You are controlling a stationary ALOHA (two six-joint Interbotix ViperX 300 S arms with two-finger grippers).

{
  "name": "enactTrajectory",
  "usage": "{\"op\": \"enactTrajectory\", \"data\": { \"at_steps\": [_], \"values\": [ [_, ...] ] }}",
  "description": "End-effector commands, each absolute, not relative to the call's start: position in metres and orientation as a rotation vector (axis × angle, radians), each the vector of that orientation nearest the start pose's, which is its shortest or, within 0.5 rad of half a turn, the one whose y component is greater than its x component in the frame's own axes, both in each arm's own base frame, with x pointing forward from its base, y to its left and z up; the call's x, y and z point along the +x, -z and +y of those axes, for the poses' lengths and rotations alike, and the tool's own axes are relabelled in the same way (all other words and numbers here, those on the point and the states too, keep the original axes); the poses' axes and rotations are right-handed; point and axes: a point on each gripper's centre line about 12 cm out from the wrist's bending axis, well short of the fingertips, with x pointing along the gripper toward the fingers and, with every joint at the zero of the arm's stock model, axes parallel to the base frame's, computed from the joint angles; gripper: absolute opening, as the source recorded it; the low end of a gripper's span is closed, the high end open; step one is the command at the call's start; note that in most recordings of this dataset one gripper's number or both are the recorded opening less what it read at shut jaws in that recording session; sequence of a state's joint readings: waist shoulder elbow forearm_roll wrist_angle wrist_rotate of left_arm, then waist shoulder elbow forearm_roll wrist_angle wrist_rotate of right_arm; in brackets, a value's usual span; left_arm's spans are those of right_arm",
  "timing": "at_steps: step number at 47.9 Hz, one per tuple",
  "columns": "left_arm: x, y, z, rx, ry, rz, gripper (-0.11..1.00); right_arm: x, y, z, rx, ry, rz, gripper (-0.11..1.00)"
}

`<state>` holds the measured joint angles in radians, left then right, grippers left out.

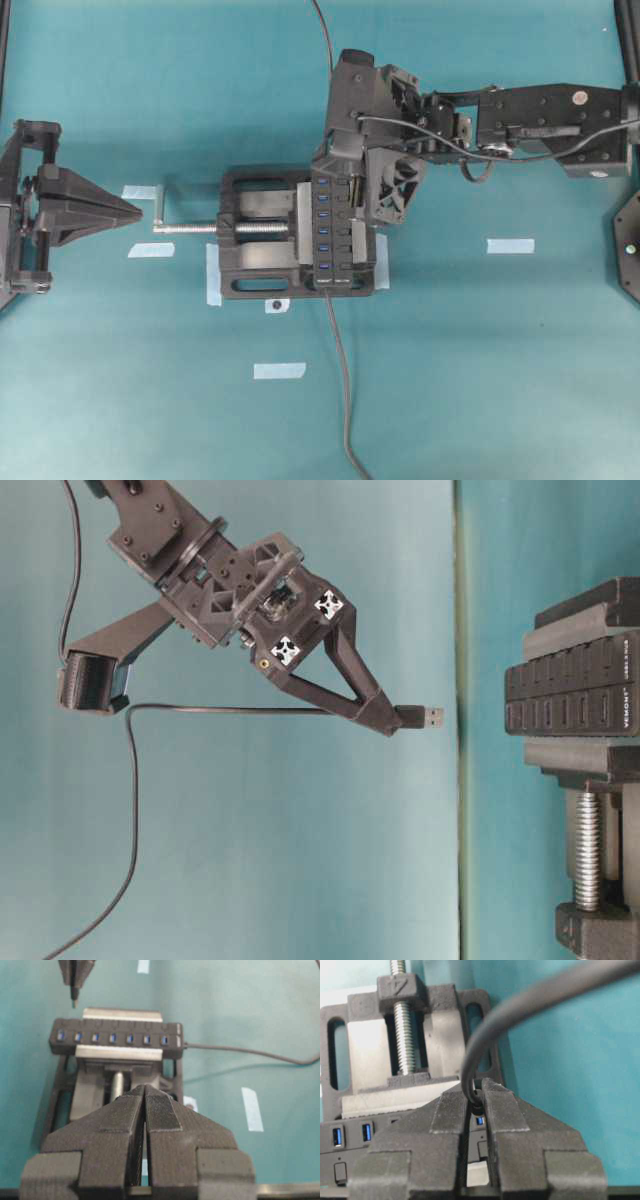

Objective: Insert the USB into the second port from the front of the fixed hub.
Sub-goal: 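Close the right gripper on the USB plug and lift it clear, then move the held plug to the second hub port and align it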

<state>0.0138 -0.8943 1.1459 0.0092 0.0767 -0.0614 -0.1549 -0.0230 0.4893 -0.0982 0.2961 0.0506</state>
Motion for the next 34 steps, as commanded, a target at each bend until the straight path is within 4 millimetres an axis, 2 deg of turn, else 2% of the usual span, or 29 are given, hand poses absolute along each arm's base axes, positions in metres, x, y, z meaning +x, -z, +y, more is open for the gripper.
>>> {"op": "enactTrajectory", "data": {
  "at_steps": [1, 15, 34],
  "values": [
    [0.208, -0.253, 0.003, -0.052, -0.023, 0.314, 0.0, 0.403, -0.234, -0.065, 0.011, 0.161, 0.704, 0.07],
    [0.208, -0.253, 0.003, -0.052, -0.023, 0.314, 0.0, 0.402, -0.236, -0.059, 0.062, 0.169, 0.705, 0.07],
    [0.208, -0.253, 0.003, -0.054, -0.023, 0.316, 0.0, 0.402, -0.239, -0.033, 0.056, 0.115, 0.719, 0.07]
  ]
}}
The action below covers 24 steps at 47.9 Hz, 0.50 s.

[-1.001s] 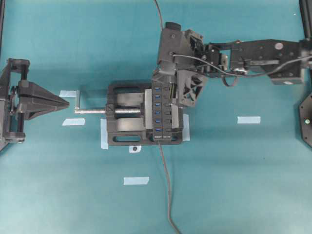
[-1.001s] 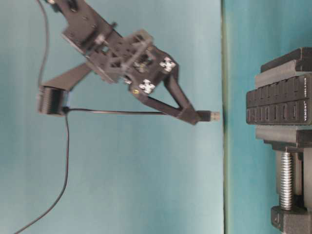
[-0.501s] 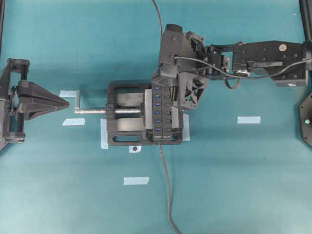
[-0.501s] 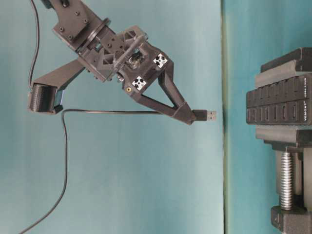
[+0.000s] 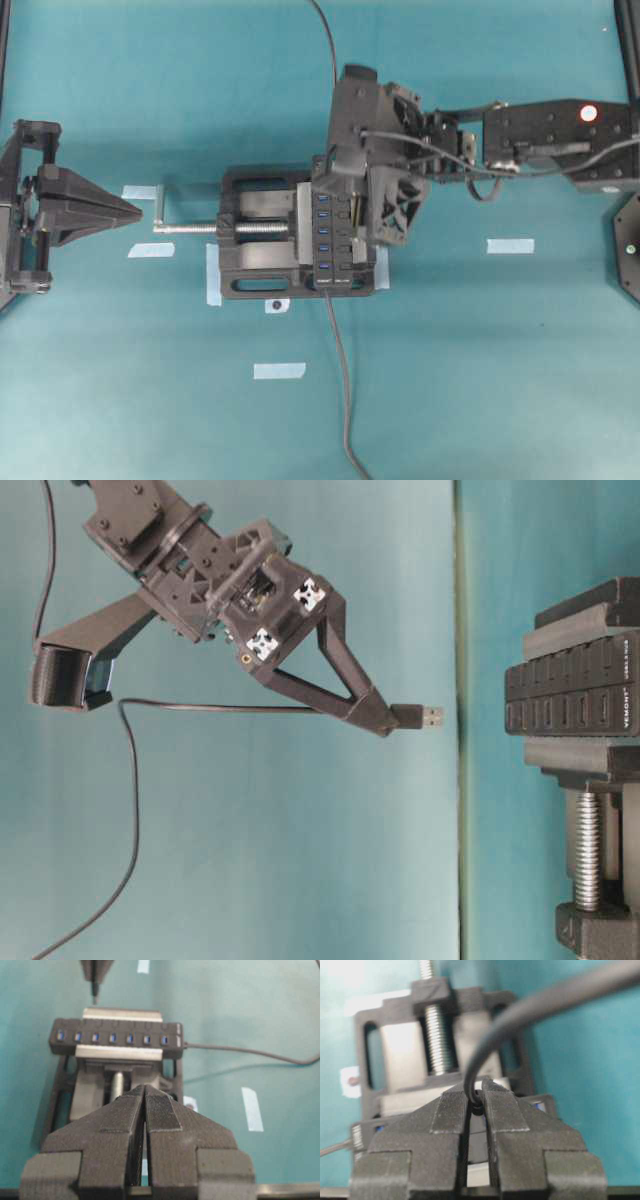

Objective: Insert the USB into the second port from the front of the fixed hub.
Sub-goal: 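Move the held plug to the second hub port and align it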

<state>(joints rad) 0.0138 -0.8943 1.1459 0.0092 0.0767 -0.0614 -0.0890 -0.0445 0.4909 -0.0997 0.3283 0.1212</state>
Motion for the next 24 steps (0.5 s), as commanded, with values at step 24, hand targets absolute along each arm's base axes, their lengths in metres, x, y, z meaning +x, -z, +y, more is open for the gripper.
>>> {"op": "enactTrajectory", "data": {
  "at_steps": [24],
  "values": [
    [0.207, -0.252, 0.003, -0.054, -0.024, 0.317, 0.0, 0.403, -0.219, -0.008, 0.118, 0.089, 0.754, 0.07]
  ]
}}
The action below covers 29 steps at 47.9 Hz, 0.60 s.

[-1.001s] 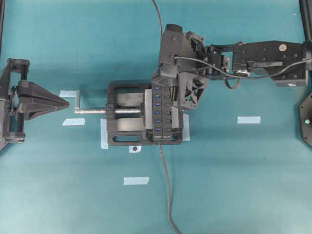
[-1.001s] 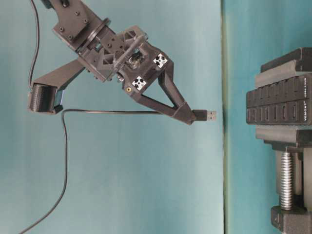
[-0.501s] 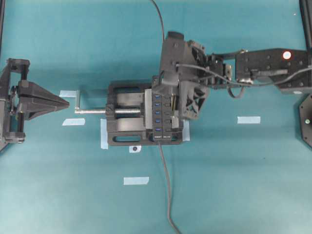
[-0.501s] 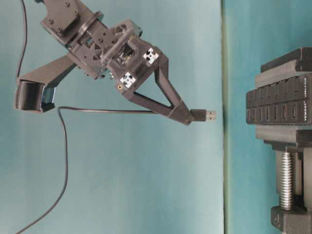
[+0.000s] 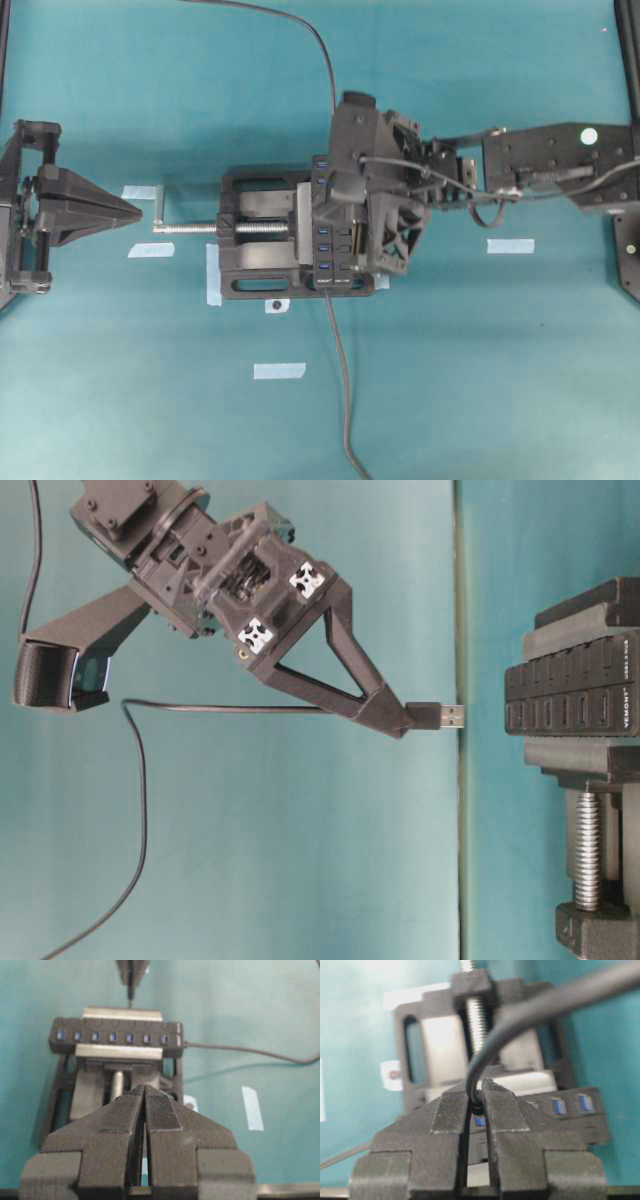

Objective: Insert the USB into the second port from the front of the fixed hub.
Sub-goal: 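Move the held plug to the second hub port and align it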

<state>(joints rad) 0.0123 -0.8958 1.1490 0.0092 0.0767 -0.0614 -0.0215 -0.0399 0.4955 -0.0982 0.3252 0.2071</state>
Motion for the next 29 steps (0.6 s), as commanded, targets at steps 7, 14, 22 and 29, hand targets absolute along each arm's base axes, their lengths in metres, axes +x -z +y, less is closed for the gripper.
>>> {"op": "enactTrajectory", "data": {
  "at_steps": [7, 14, 22, 29],
  "values": [
    [0.207, -0.252, 0.003, -0.054, -0.023, 0.317, 0.0, 0.405, -0.211, -0.004, 0.113, 0.078, 0.766, 0.07],
    [0.207, -0.252, 0.003, -0.054, -0.024, 0.317, 0.0, 0.408, -0.205, -0.003, 0.112, 0.074, 0.768, 0.07],
    [0.207, -0.252, 0.003, -0.054, -0.023, 0.317, 0.0, 0.409, -0.202, -0.003, 0.112, 0.074, 0.775, 0.06],
    [0.207, -0.252, 0.003, -0.054, -0.023, 0.317, 0.0, 0.407, -0.195, -0.003, 0.111, 0.076, 0.794, 0.06]
  ]
}}
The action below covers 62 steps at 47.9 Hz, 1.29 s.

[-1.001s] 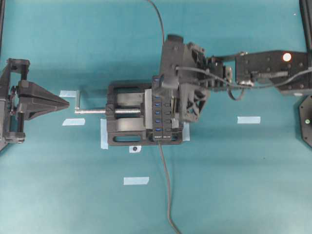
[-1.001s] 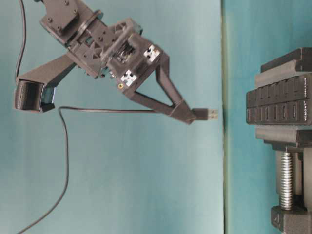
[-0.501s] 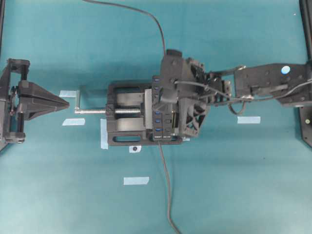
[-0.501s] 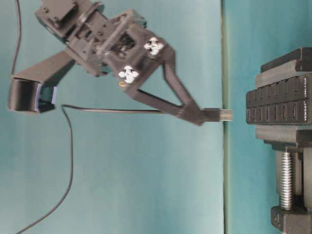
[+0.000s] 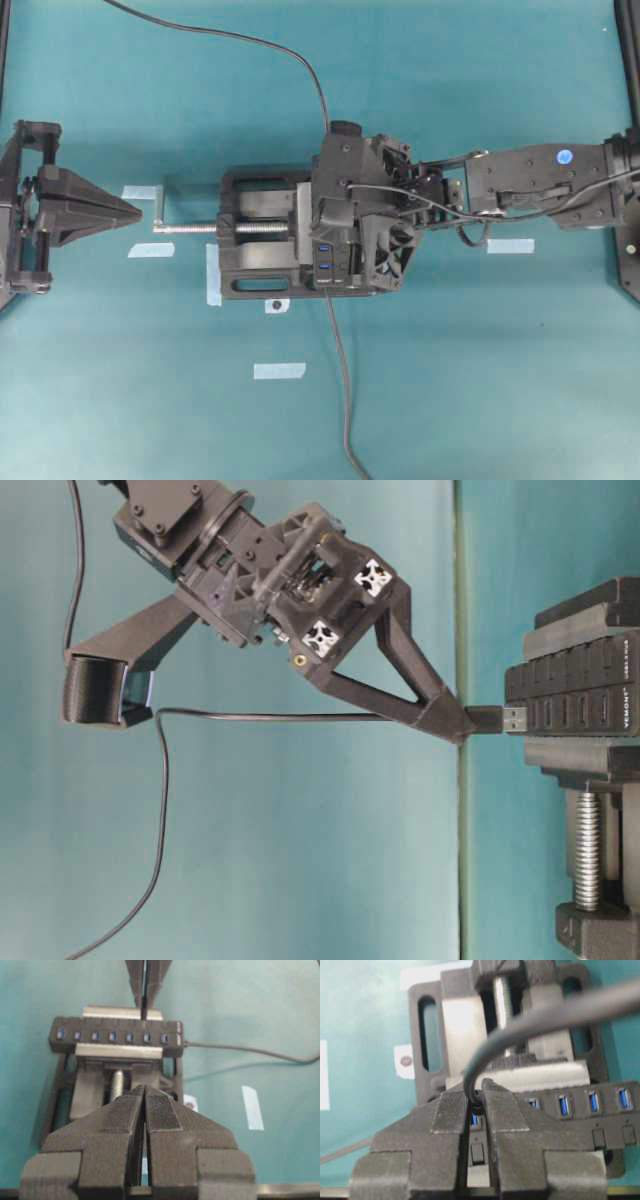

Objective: Insert the USB into the second port from the front of the fixed hub.
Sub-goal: 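Move the held plug to the second hub port and align it, then push the USB plug down into the port with the right gripper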

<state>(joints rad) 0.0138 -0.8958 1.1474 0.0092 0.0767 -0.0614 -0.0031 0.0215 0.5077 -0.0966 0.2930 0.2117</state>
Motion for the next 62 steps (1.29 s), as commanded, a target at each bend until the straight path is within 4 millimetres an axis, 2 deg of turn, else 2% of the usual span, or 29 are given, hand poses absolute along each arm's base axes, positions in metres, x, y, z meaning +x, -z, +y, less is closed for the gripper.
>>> {"op": "enactTrajectory", "data": {
  "at_steps": [1, 10, 62],
  "values": [
    [0.207, -0.252, 0.003, -0.054, -0.023, 0.317, 0.0, 0.407, -0.194, -0.003, 0.113, 0.076, 0.797, 0.06],
    [0.207, -0.251, 0.003, -0.053, -0.024, 0.319, 0.0, 0.406, -0.186, -0.002, 0.113, 0.075, 0.806, 0.06],
    [0.207, -0.251, 0.003, -0.055, -0.023, 0.319, 0.0, 0.408, -0.177, -0.001, 0.125, 0.075, 0.805, 0.06]
  ]
}}
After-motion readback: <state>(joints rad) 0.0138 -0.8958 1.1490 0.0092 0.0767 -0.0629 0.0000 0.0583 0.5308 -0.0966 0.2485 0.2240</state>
